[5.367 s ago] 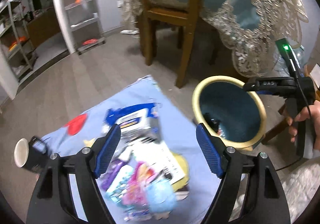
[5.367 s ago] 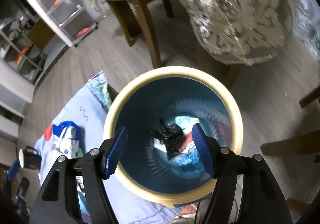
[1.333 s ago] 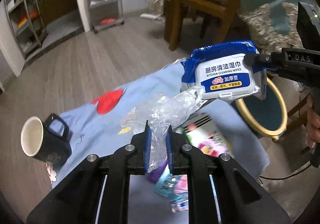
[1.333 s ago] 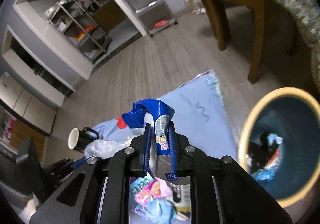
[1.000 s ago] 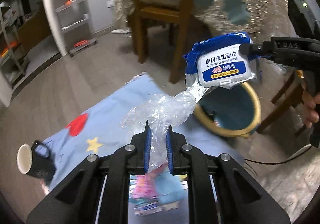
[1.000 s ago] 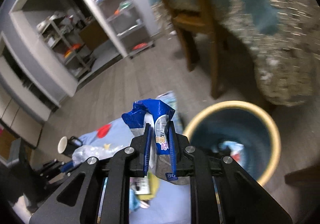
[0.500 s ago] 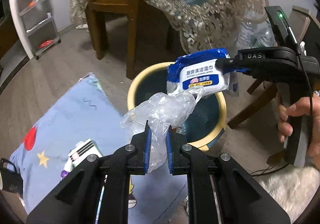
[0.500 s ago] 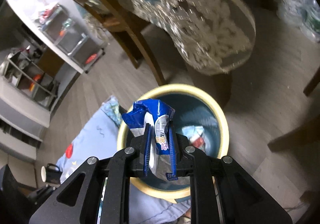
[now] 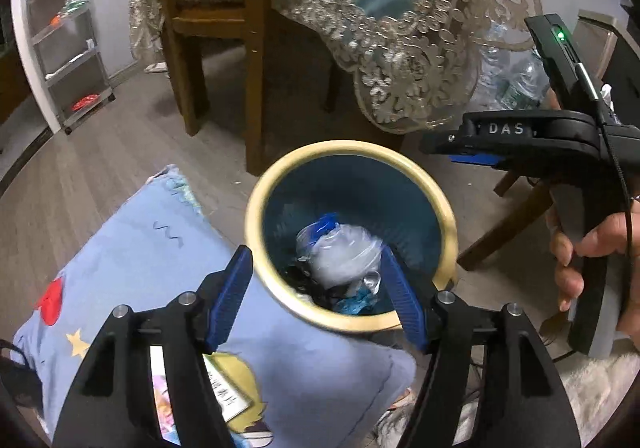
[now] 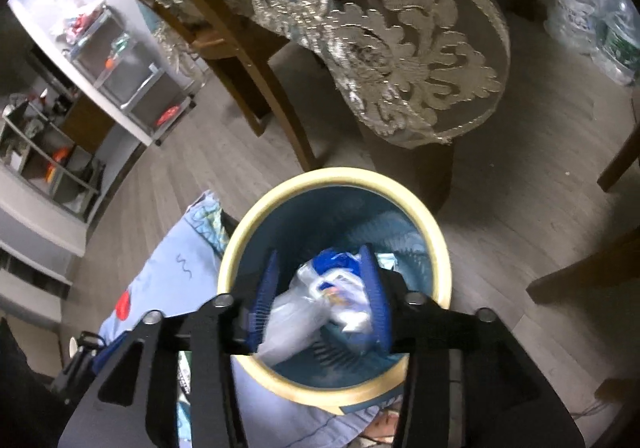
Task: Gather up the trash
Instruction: 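Carry bag and wipes pack over the wastebasket and open both grippers, then move both tools back over the cushion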
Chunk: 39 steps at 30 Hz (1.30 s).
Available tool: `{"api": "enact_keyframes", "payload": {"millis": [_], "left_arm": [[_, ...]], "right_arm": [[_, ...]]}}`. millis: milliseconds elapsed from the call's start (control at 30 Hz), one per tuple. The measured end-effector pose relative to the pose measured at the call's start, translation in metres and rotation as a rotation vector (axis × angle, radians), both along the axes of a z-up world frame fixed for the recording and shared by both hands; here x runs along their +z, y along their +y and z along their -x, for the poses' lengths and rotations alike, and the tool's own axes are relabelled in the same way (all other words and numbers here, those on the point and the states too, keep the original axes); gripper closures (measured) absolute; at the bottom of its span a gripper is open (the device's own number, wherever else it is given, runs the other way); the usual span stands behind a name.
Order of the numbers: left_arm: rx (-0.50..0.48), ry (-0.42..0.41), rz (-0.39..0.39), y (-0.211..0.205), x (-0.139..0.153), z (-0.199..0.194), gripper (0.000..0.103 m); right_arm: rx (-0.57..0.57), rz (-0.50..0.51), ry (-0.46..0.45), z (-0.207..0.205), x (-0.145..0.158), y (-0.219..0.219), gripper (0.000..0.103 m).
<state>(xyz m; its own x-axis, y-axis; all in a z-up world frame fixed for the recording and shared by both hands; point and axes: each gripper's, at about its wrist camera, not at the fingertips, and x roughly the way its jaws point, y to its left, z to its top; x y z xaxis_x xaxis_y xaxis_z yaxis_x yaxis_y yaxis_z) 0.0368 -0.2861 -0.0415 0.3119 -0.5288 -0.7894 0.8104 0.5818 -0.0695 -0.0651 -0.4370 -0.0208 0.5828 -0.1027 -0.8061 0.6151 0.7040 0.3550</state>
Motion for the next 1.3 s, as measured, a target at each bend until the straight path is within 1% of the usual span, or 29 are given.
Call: {"api": "enact_keyframes", "payload": {"millis": [33,100,233,267,400,500,600,667,767,933,1033,1133,1300], "left_arm": [[0.012,-0.005,-0.001,0.006,0.002,-0.002,0.037],[0.043,-0.009,-0.003,0.019,0.006,-0.006,0.035],[0.105,-0.030,0.002,0.050,0.020,-0.011,0.032],[0.122,-0.036,0.006,0.058,0.024,-0.012,0.029],[0.195,-0.052,0.020,0.098,0.039,-0.013,0.023],[0.252,-0.077,0.020,0.132,0.050,-0.012,0.022],[0.303,-0.085,0.032,0.164,0.059,-0.010,0.022],[0.331,-0.088,0.039,0.182,0.064,-0.009,0.022],[0.373,-0.099,0.044,0.209,0.068,-0.006,0.022],[0.427,-0.101,0.034,0.242,0.063,-0.002,0.022],[0.454,-0.087,0.036,0.255,0.056,-0.002,0.022],[0.464,-0.077,0.019,0.263,0.046,-0.004,0.022],[0.483,-0.030,-0.007,0.268,0.027,-0.013,0.022]], "right_arm": [[0.008,0.003,0.000,-0.002,0.001,0.002,0.048],[0.036,0.019,-0.003,-0.004,0.005,0.009,0.037],[0.112,0.056,-0.014,-0.010,0.018,0.030,0.029],[0.128,0.060,-0.023,-0.011,0.023,0.037,0.026],[0.187,0.071,-0.061,-0.014,0.041,0.064,0.021],[0.239,0.078,-0.097,-0.017,0.054,0.090,0.020],[0.290,0.111,-0.120,-0.018,0.064,0.113,0.019],[0.310,0.122,-0.131,-0.019,0.065,0.125,0.018],[0.348,0.108,-0.137,-0.018,0.064,0.148,0.018],[0.412,0.087,-0.163,-0.019,0.062,0.184,0.017],[0.458,0.077,-0.154,-0.019,0.056,0.208,0.017],[0.491,0.056,-0.112,-0.022,0.042,0.221,0.017],[0.505,0.084,-0.051,-0.026,0.028,0.226,0.017]]}}
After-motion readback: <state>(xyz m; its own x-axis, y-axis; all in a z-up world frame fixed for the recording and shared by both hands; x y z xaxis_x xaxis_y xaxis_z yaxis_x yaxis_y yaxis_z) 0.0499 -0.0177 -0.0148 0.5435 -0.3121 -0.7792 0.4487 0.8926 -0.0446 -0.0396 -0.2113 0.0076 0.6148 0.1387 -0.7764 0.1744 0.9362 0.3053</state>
